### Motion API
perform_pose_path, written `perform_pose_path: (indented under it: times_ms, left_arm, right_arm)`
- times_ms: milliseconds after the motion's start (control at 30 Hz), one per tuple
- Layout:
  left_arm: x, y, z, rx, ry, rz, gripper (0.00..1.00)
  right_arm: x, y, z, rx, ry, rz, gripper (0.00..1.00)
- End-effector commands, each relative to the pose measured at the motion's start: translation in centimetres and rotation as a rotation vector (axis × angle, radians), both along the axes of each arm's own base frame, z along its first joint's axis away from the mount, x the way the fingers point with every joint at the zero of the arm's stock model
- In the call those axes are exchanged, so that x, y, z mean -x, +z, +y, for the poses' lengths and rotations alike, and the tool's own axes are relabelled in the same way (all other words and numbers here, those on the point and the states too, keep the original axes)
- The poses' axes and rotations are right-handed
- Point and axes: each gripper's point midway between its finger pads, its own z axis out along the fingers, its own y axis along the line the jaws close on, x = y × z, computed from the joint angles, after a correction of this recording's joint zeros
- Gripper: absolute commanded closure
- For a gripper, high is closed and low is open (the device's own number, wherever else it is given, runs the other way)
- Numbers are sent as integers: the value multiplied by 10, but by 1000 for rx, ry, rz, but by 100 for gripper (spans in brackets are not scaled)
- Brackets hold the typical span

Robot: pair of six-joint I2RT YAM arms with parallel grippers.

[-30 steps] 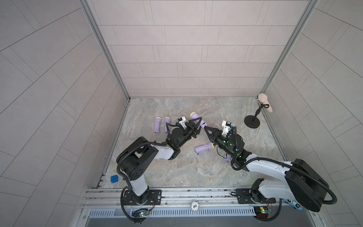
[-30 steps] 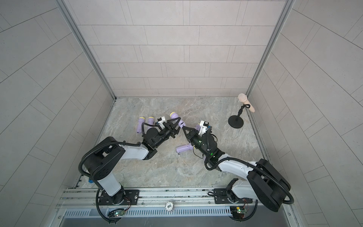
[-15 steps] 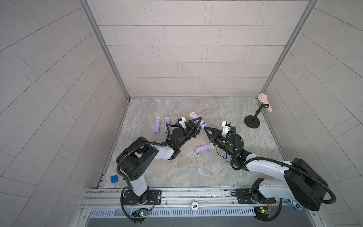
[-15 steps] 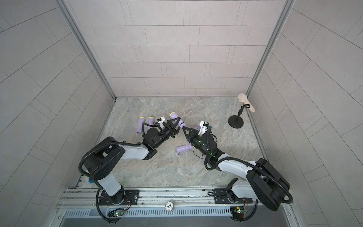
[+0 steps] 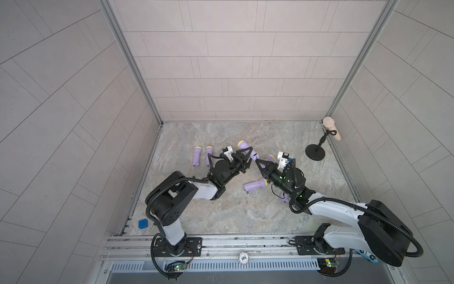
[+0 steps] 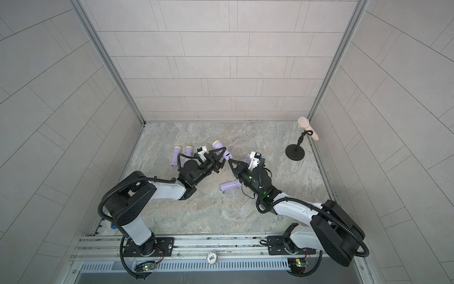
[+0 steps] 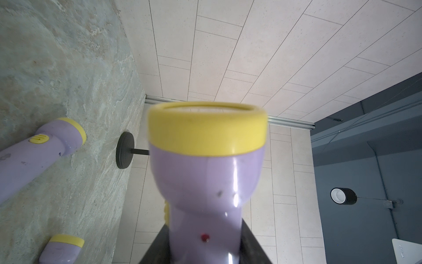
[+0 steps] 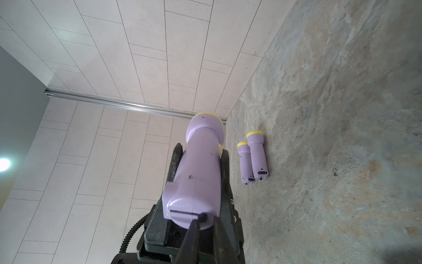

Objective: Close the plug at the bottom of the flashlight
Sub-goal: Close the plug of the flashlight, then place the flashlight at the center of the board.

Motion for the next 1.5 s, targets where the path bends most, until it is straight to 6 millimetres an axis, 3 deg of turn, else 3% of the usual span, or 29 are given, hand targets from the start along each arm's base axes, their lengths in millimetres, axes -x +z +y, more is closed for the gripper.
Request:
perform_pose_path:
  times_ms: [0,567,933,1333,1467]
  left_arm:
    - [19,49,-11,90,-94,-103,100]
    - [13,50,-4,95,-78,-101,100]
    - [9,46,-1,90,-68,-92,100]
    - [3,36,5,80,-54,-70,100]
    - [0,27,8,72,-50,-47,100]
  right_arm:
    - [1,-2,-4,10,-11,17,83]
    - [5,-11,-12,50,-21,49,77]
    - [12,-5,-17,104,-13,41,72]
    - [26,4,-35,186,-40,10,62]
    - [30,6,-47,237,-61,5,52]
